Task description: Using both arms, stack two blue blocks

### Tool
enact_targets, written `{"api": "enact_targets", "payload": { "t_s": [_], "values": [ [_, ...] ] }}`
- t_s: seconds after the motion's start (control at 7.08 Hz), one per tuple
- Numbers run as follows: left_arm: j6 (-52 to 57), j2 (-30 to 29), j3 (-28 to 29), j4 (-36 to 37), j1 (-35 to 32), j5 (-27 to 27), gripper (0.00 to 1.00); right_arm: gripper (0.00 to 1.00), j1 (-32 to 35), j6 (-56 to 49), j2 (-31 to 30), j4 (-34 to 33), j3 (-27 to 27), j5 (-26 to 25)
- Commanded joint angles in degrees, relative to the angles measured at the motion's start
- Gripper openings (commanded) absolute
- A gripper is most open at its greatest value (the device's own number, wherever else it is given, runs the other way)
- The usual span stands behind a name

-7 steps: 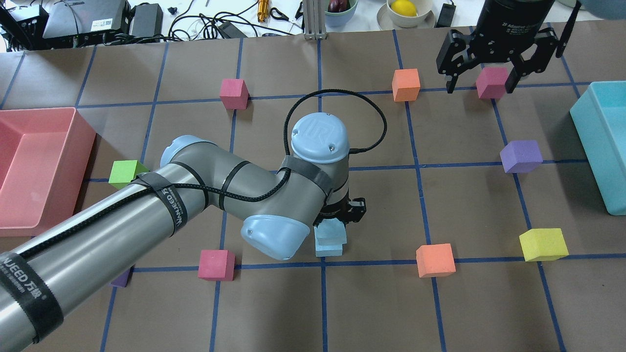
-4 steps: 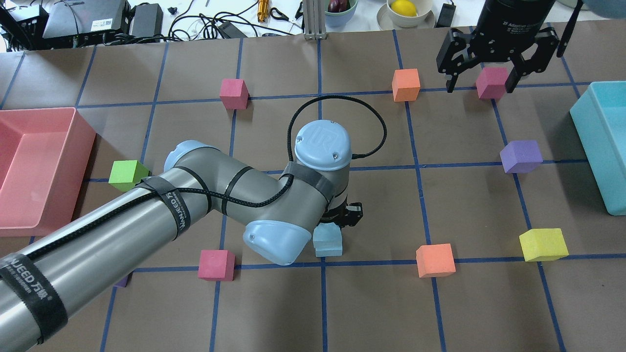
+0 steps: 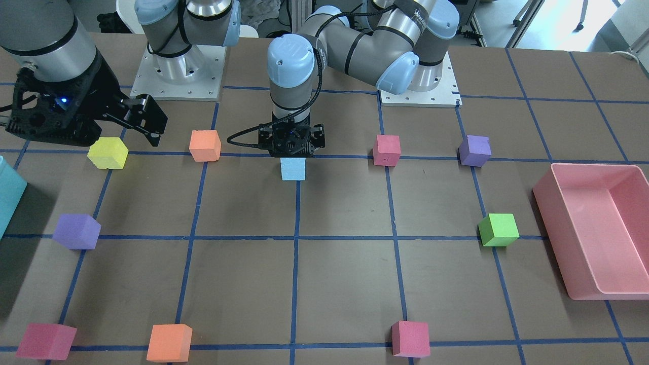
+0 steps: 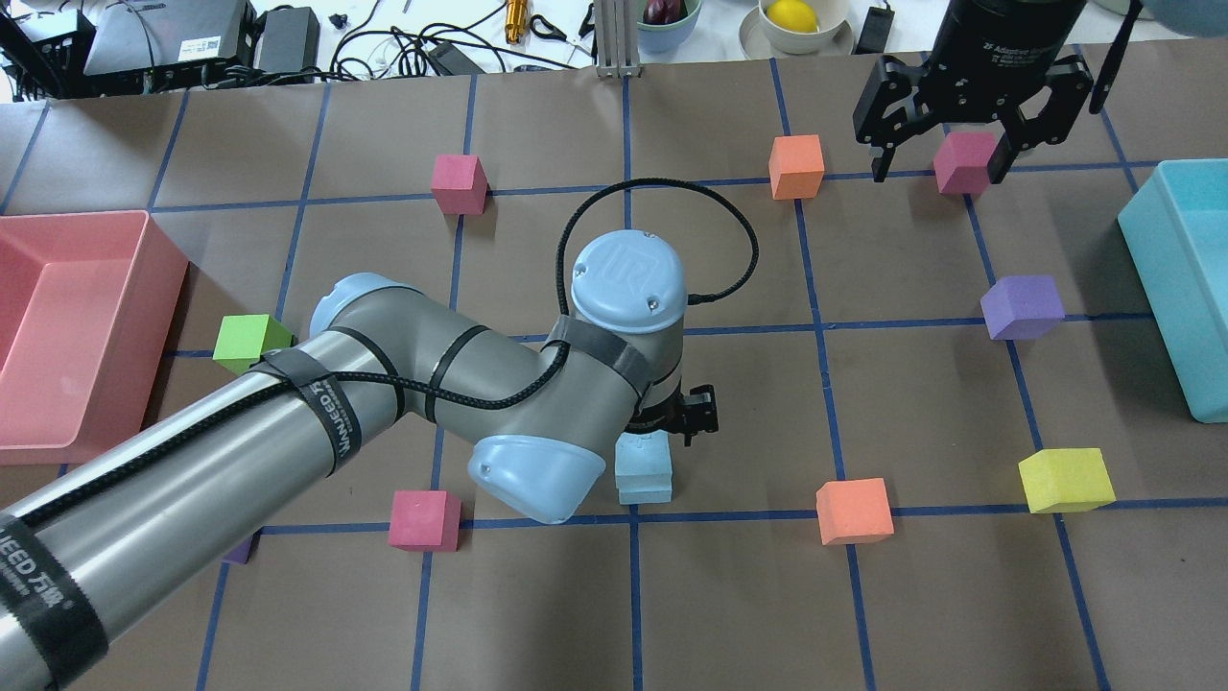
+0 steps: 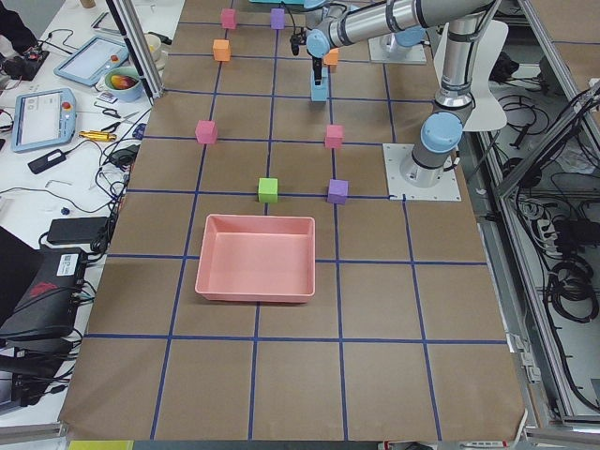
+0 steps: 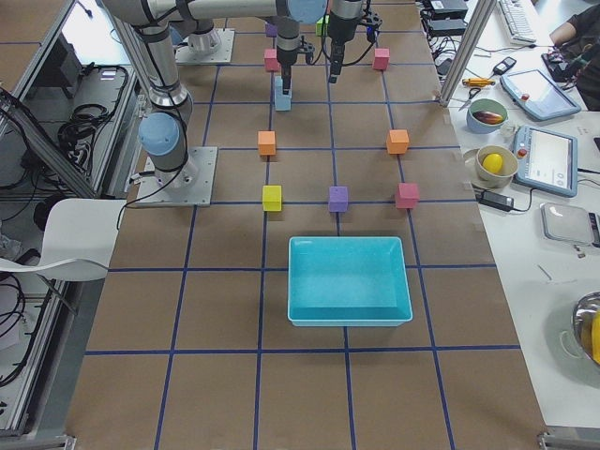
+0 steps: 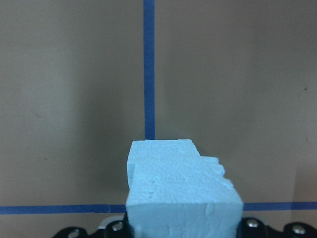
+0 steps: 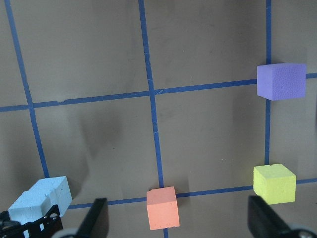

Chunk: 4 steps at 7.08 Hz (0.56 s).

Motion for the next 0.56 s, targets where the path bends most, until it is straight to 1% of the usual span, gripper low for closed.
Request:
{"api": "enact_targets", "payload": {
  "t_s": [0.0,0.14,0.42],
  "values": [
    [0.72,5.25,2.23,-4.33,3.4,-0.49,1.0,1.0,-0.03,-0.11,-0.02,0.17,-0.05,0.01],
    [0.81,9.02,3.99,-9.5,6.81,-1.63,1.0,1.0,-0.03,-0.45,-0.11,0.26,-0.4,0.1],
    [10.95,13.44,9.68,-20.66,16.55,-1.99,1.0,1.0,0.58,-0.54,-0.64,0.35,-0.4,0.19]
  ]
}}
